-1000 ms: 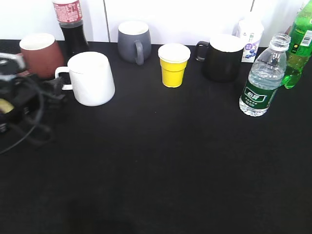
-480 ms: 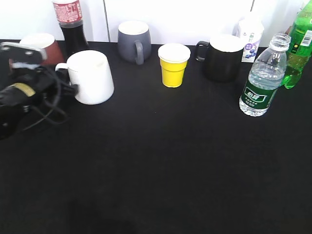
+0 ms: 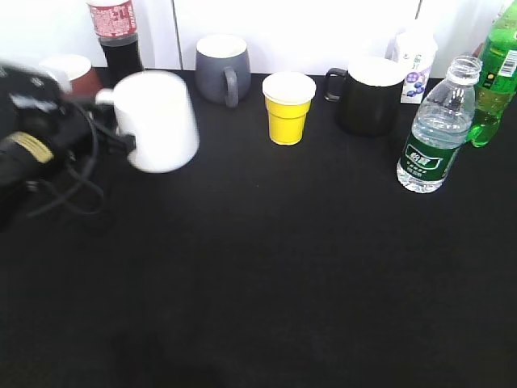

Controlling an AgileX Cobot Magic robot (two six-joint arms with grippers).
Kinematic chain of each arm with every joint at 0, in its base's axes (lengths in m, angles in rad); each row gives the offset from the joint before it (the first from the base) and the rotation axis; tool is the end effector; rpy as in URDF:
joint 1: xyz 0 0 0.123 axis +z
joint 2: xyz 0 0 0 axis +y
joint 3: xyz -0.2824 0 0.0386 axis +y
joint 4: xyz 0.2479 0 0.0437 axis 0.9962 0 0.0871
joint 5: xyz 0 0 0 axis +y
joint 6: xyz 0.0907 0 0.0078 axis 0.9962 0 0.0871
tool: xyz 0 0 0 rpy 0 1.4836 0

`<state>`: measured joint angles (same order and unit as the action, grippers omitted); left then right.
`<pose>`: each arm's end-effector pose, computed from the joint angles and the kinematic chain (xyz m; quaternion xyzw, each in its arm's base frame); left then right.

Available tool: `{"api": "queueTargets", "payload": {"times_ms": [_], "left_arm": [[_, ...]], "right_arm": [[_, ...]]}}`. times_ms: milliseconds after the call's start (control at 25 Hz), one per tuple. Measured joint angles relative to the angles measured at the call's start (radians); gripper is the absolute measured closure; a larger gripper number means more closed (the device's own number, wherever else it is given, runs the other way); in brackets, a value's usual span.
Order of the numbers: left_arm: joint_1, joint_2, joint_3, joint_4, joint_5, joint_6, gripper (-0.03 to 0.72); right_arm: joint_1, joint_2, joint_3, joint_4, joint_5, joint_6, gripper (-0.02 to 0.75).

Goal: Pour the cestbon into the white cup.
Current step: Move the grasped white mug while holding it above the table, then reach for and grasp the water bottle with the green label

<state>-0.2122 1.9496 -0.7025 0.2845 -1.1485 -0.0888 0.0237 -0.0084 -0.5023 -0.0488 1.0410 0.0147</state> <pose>0.3358 -0.0962 0.1475 0.1754 0.6945 -0.1549 0.6804 -0.0056 -0.0040 0.2795 -0.0030 0.8449 -0.0141 0.5347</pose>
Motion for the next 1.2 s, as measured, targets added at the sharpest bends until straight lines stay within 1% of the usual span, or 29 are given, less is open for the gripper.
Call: {"api": "queueTargets", "payload": {"times_ms": [80,160,200,280,360,480,560,600,680,720,800,880,920,960,1040,1120,1200], "left_arm": [[-0.02,-0.077,0.045,0.136,-0.016,-0.046,0.631],[-0.061,-0.113,0.057,0.212,-0.017,-0.097,0.631],[-0.086,-0.122,0.057,0.236,-0.017,-0.104,0.632],[-0.127,-0.123,0.058,0.273,-0.019,-0.108,0.632],[-0.156,-0.123,0.058,0.281,-0.007,-0.125,0.632],[-0.157,-0.123,0.058,0.281,0.027,-0.128,0.632],[-0.157,-0.123,0.058,0.279,0.028,-0.13,0.632],[-0.157,-0.123,0.058,0.279,0.028,-0.13,0.632],[-0.157,-0.123,0.058,0.279,0.028,-0.13,0.632],[-0.157,-0.123,0.058,0.279,0.028,-0.13,0.633],[-0.157,-0.123,0.058,0.279,0.029,-0.131,0.633],[-0.157,-0.123,0.058,0.279,0.038,-0.131,0.633],[-0.157,-0.123,0.058,0.279,0.041,-0.131,0.633],[-0.157,-0.123,0.058,0.279,0.042,-0.131,0.633],[-0.157,-0.123,0.058,0.279,0.046,-0.131,0.633],[-0.157,-0.123,0.058,0.279,0.049,-0.131,0.633],[-0.157,-0.123,0.058,0.279,0.05,-0.131,0.634]], "right_arm": [[0.0,0.0,0.0,0.0,0.0,0.0,0.166],[0.0,0.0,0.0,0.0,0.0,0.0,0.166],[0.0,0.0,0.0,0.0,0.0,0.0,0.166],[0.0,0.0,0.0,0.0,0.0,0.0,0.166],[0.0,0.0,0.0,0.0,0.0,0.0,0.166],[0.0,0.0,0.0,0.0,0.0,0.0,0.166],[0.0,0.053,-0.009,0.0,-0.018,0.0,0.166],[0.0,0.115,-0.027,0.0,-0.128,0.0,0.166],[0.0,0.263,-0.04,-0.006,-0.452,0.0,0.166],[0.0,0.349,-0.041,-0.005,-0.59,0.0,0.166],[0.0,0.543,-0.04,0.016,-0.798,0.0,0.166],[0.0,0.714,0.013,0.049,-1.057,0.0,0.166],[0.0,0.779,0.048,0.049,-1.159,0.0,0.166],[0.0,0.853,0.088,0.054,-1.233,0.0,0.166],[0.0,0.918,0.149,0.055,-1.354,0.018,0.166],[0.001,0.995,0.195,0.049,-1.439,0.092,0.166],[0.004,1.104,0.218,-0.033,-1.473,0.148,0.166]]}}
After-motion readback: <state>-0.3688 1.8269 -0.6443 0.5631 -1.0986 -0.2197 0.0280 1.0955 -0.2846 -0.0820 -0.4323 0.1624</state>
